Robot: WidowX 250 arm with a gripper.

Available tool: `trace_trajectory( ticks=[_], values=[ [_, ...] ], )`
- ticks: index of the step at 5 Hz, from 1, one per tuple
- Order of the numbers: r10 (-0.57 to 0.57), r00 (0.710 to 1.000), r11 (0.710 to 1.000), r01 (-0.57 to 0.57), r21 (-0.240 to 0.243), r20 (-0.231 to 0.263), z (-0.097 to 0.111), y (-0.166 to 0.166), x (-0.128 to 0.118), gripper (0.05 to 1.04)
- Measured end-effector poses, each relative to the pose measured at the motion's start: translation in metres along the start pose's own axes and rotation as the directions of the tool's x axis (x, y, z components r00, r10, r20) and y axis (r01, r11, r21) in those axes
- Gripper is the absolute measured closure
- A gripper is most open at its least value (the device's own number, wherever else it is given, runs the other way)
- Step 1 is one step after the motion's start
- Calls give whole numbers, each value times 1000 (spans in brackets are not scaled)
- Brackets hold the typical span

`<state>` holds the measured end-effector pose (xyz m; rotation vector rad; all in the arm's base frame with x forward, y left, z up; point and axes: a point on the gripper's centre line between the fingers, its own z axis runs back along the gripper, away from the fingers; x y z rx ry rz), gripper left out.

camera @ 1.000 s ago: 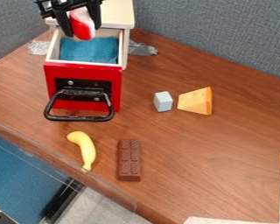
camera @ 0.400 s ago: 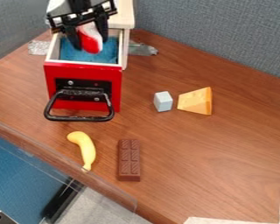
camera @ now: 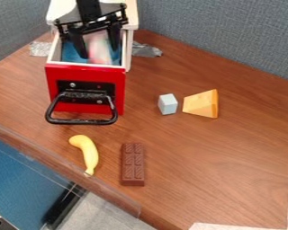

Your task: Put the sushi in the drawer

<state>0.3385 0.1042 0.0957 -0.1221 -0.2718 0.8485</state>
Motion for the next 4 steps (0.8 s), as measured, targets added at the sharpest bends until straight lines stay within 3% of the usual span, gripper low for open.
trace_trajectory(
  ticks=[1,2,3,4],
  values=[
    [-88,996,995,87,41,20,-4,7,-5,75],
    [-158,984,987,154,48,83,22,8,-2,81],
    [-266,957,964,262,46,114,56,6,-7,83],
    [-331,941,942,326,77,70,58,10,-23,83]
  ],
)
